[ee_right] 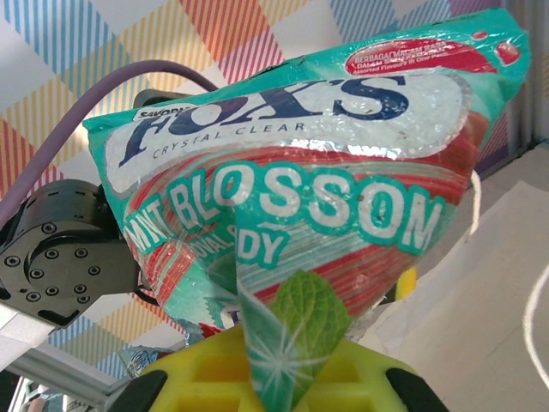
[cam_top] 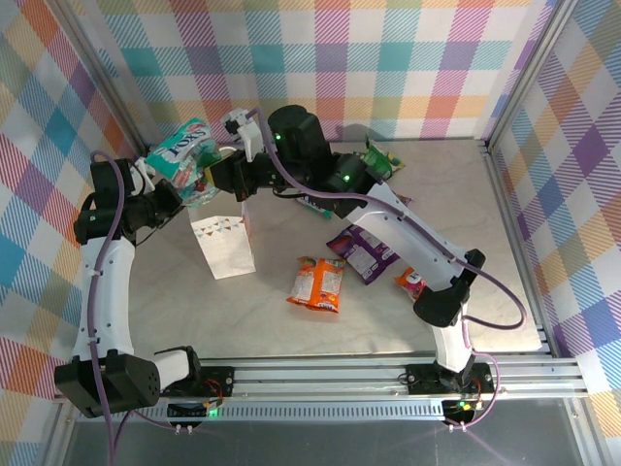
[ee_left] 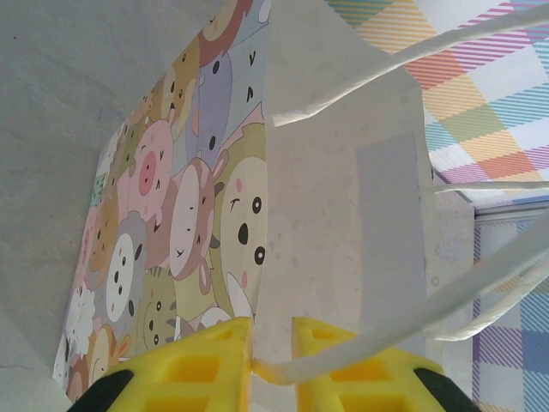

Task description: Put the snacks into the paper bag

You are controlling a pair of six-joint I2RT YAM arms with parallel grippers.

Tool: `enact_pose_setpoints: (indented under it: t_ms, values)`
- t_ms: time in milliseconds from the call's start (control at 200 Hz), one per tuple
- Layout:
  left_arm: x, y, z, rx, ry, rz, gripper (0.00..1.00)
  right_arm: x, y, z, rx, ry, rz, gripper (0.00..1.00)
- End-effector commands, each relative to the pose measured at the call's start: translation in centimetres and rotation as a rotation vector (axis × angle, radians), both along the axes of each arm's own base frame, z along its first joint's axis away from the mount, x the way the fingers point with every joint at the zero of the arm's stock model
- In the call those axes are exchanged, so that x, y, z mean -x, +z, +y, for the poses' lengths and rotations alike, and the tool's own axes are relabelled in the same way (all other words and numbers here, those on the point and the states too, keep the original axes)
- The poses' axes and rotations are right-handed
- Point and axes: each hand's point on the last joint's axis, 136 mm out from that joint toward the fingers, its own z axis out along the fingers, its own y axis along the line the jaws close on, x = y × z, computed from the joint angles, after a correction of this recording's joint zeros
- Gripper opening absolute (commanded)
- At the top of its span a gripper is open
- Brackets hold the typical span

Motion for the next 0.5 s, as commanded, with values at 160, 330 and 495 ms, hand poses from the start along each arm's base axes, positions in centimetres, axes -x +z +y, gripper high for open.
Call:
enact_pose_setpoints:
  t_ms: [160, 330, 495]
  values:
    - [0.0, 0.1, -0.1, 0.029, -0.002, -0.002, 0.19, 1.7, 4.1, 0.8, -0.148, 0.108, -0.085, 0.09]
    - [0.1, 0.2, -0.2, 0.032, -0.007, -0.004, 0.19, 1.5, 3.6, 1.1, -0.138, 0.101, -0.094, 0.09]
    - [0.0, 0.1, -0.2, 0.033, -0.008, 0.000, 0.19, 0.7, 2.5, 1.3, -0.112, 0.078, -0.101, 0.09]
